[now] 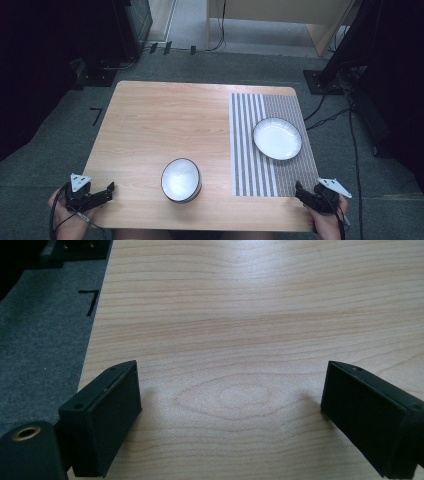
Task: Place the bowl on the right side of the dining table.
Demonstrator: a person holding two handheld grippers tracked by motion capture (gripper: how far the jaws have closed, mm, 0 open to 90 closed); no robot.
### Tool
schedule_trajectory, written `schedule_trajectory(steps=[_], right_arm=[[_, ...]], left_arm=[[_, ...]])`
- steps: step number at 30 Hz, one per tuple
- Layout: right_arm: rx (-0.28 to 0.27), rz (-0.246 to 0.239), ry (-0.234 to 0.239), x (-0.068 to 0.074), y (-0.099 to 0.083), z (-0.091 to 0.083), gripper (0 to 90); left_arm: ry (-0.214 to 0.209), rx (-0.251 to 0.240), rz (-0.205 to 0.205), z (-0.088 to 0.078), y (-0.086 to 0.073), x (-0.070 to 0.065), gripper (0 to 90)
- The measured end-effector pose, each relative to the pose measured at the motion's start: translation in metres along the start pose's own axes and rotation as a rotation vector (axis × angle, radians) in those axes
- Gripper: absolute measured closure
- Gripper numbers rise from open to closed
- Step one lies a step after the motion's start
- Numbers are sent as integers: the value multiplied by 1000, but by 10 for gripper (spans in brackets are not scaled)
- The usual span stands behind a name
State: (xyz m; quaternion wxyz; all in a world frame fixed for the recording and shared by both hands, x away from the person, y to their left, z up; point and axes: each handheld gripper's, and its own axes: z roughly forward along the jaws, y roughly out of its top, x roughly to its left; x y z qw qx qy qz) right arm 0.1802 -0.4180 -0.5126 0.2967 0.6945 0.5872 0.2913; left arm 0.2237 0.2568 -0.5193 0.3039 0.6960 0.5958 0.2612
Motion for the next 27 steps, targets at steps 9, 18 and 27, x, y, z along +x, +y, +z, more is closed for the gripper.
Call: schedule_trajectory(steps=[9,18,27], right_arm=[[-24,9,16,9,8,-14,201],[-28,-12,40,27,12,-23,175],[-56,0,85,42,18,-30,160]], left_arm=[[3,14,-4,3,5,-1,79],[-1,16,2,6,7,-1,79],[-4,14,5,6,7,-1,80]])
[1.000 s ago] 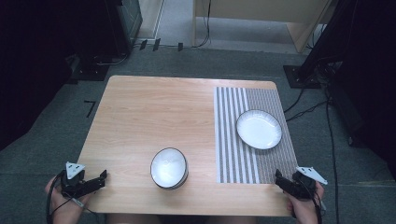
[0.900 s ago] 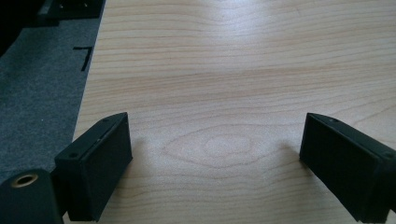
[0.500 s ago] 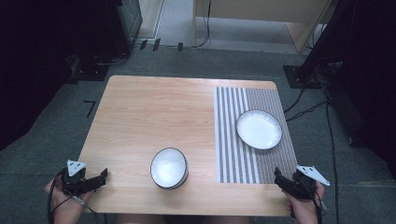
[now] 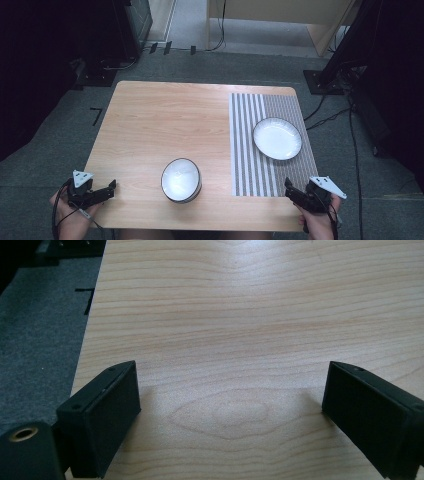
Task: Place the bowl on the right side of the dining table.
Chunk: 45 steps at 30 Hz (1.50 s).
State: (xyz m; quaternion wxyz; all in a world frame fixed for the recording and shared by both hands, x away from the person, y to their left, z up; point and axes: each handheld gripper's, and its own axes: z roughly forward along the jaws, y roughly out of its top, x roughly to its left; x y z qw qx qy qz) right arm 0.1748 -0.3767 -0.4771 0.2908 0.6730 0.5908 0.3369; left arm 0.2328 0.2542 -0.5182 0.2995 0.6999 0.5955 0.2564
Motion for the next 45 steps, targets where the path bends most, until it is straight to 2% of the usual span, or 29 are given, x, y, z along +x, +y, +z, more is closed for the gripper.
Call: schedule_trajectory(steps=[13,16,27,45], right_arm=[[-5,-31,30,22,3,-6,66],[-10,-41,78,30,4,-7,16],[-15,-55,135,48,10,-10,0],[0,-79,153,78,18,-11,2]], left_arm=[[0,0,0,0,0,0,80],[0,0,0,0,0,0,80],[0,2,1,0,0,0,80],[0,1,1,0,0,0,80]])
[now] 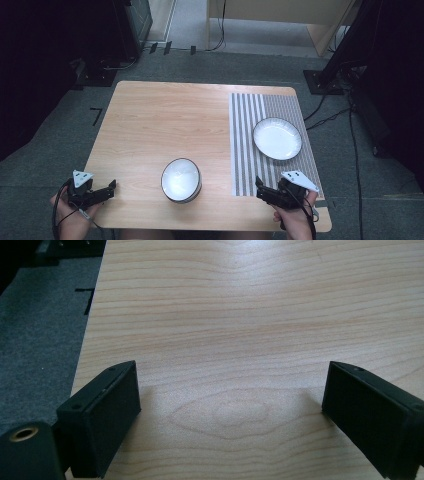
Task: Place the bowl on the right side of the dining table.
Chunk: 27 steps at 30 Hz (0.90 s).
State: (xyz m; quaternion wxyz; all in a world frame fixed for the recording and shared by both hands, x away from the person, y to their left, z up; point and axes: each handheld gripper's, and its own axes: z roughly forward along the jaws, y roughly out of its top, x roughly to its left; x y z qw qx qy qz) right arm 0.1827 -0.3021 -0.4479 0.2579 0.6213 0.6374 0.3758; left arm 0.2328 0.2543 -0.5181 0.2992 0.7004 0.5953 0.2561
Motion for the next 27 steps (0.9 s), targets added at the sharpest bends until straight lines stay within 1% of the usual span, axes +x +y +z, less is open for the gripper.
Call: schedule_trajectory(steps=[7,9,12,15,19,21,22,23,24,25,27], right_arm=[[-5,-10,16,12,6,2,4],[2,-19,23,18,8,3,3],[6,-18,19,20,9,4,4],[5,-21,33,26,12,4,4],[1,-23,40,31,14,3,4],[-2,-23,57,37,15,3,4],[-2,-23,57,37,15,3,4],[-5,-30,60,38,15,4,4],[-1,-25,64,41,16,4,4],[-1,-25,64,41,16,4,4],[5,-9,69,44,17,5,4]], left_arm=[[0,0,0,0,0,0,80],[0,0,0,0,0,0,80],[-1,0,0,0,0,0,80],[-1,0,1,0,0,0,80],[-2,1,2,0,0,0,80],[-4,0,3,0,0,0,80],[-4,0,3,0,0,0,80],[-4,0,4,0,0,0,81],[-5,0,4,0,0,0,81],[-4,0,4,0,0,0,81],[-4,0,4,0,0,0,81]])
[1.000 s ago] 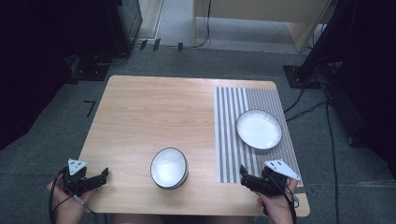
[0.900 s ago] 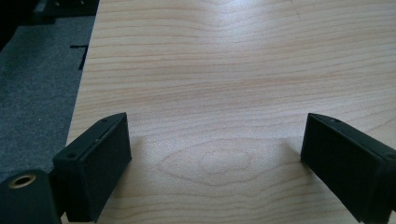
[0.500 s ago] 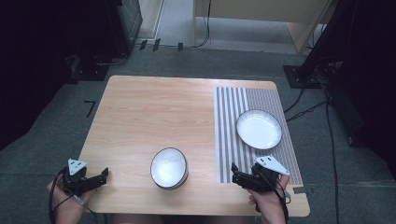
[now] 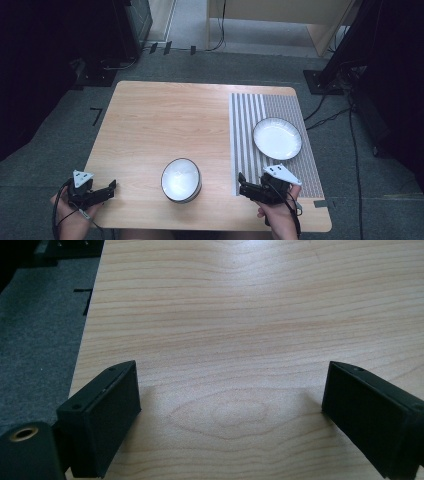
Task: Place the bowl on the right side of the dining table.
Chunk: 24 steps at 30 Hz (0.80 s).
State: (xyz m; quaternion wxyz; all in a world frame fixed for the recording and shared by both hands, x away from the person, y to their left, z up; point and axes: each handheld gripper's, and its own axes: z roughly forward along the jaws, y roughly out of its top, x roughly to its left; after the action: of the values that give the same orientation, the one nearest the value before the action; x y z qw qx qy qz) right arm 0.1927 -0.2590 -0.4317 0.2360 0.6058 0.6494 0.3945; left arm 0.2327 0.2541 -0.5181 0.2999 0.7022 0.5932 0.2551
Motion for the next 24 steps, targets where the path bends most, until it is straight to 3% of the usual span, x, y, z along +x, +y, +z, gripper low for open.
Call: schedule_trajectory(steps=[8,16,24], right_arm=[[-9,-8,4,11,2,3,4],[-13,-34,39,30,5,6,4],[-21,-36,45,38,8,7,4]], left_arm=[[0,0,0,0,0,0,80],[0,0,0,0,0,0,80],[0,0,0,0,0,0,80]])
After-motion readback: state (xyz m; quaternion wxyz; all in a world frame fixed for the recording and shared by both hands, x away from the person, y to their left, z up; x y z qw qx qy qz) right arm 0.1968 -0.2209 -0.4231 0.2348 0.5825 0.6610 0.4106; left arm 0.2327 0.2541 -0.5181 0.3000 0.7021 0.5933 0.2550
